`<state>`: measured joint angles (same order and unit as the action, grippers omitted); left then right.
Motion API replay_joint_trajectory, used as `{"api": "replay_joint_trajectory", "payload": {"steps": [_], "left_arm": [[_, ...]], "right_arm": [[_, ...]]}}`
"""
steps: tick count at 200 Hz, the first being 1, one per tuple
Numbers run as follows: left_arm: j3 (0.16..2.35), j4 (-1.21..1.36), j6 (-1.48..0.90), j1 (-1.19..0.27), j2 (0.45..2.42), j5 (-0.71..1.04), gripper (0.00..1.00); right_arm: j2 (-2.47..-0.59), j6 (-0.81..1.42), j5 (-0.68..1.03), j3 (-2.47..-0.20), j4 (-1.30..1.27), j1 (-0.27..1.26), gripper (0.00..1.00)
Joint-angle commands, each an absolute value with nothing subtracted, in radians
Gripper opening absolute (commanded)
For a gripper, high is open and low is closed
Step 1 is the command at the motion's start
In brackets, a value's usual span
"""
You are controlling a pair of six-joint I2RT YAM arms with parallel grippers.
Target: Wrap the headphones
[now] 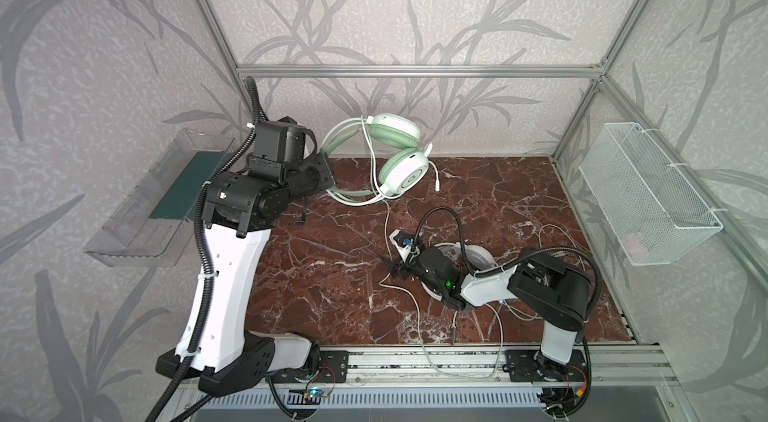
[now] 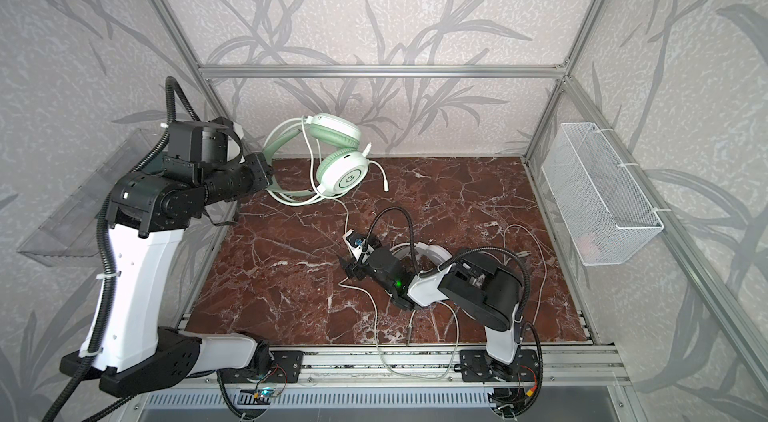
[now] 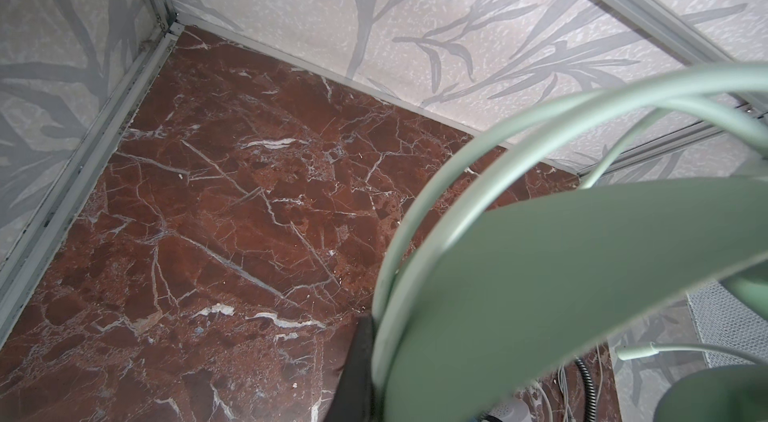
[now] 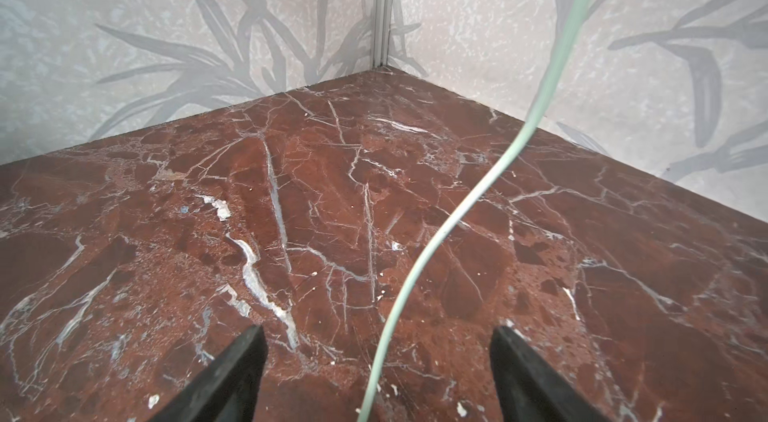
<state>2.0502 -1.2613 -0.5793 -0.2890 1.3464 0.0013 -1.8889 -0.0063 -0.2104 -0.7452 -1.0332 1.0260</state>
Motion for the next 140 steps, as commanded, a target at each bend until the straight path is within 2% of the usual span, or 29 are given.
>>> {"api": "replay_joint_trajectory", "payload": {"steps": [1,34,68,96,123,140], "left_arm": [[2.098,-1.236,-0.622,-0.298,1.34,0.047,0.0],[2.087,-1.231,-0.636,-0.301,1.33,0.053,0.0],[2.097,-1.222,-0.646,-0.308,1.324,0.056,0.0],[2.1,-1.217,-0.656,-0.314,1.331,0.072,0.0],[2.103,-1.213,-0.66,-0.316,1.332,0.075,0.0],[2.103,-1.216,-0.65,-0.317,1.33,0.055,0.0]], "right_arm": [[-1.941,0.006,-0.252,-0.785,-1.182,1.029,0.84],[-2.034,0.02,-0.224,-0.842,-1.144,0.975,0.81],[-2.083,-0.006,-0.216,-0.877,-1.133,0.96,0.65],[-2.104,-0.015,-0.198,-0.898,-1.128,0.957,0.62],[-2.122,-0.022,-0.185,-0.913,-1.112,0.956,0.48],[-2.112,-0.023,-0.161,-0.903,-1.101,0.955,0.27]]}}
